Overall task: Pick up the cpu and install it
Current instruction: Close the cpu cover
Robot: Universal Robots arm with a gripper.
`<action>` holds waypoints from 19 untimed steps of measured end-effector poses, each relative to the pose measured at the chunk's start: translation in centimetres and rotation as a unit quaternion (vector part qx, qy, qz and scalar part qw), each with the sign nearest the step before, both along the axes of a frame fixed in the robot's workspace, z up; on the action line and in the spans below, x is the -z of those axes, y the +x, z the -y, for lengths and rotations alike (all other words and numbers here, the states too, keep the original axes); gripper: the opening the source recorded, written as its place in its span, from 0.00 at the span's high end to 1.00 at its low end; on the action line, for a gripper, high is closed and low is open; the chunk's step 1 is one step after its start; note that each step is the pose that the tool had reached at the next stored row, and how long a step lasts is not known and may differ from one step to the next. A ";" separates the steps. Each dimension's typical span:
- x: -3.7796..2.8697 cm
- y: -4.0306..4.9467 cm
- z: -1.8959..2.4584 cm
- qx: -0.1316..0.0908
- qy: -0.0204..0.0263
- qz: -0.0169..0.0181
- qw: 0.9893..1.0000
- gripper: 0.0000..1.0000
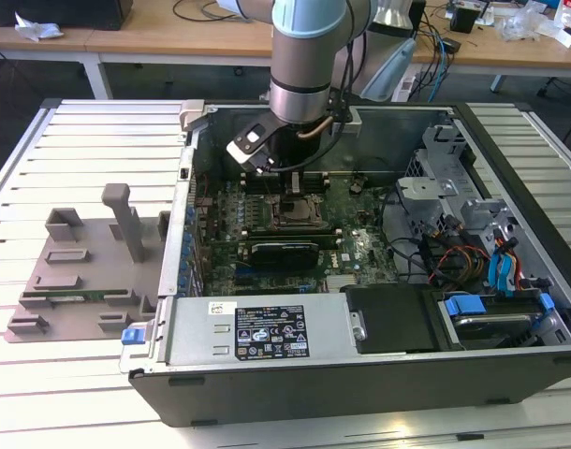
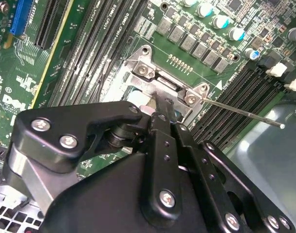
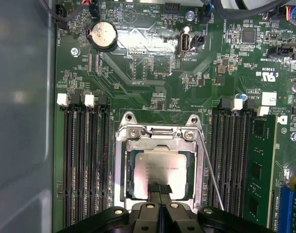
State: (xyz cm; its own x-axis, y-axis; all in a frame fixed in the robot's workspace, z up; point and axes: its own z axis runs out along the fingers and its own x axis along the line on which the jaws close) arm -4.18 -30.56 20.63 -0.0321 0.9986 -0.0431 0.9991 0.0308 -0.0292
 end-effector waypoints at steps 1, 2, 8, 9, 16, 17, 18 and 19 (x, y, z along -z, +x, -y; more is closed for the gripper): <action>-0.02 0.09 0.00 0.000 0.000 0.000 1.000 0.89; -0.05 0.20 0.00 0.000 -0.001 0.000 1.000 0.89; -0.42 1.26 0.00 0.000 -0.002 -0.001 1.000 0.89; -0.47 1.32 0.00 0.000 -0.002 -0.002 1.000 0.89; -0.75 1.72 0.00 0.000 -0.002 -0.002 1.000 0.89; -0.85 1.79 0.00 0.000 -0.002 -0.002 1.000 0.89; -0.97 1.81 0.00 0.000 -0.002 -0.002 1.000 0.89; -1.14 1.84 0.00 0.000 -0.002 -0.002 1.000 0.89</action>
State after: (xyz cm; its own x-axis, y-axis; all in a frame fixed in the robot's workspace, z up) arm -2.34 -30.55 21.78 -0.0322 0.9984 -0.0466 0.9990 0.0307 -0.0339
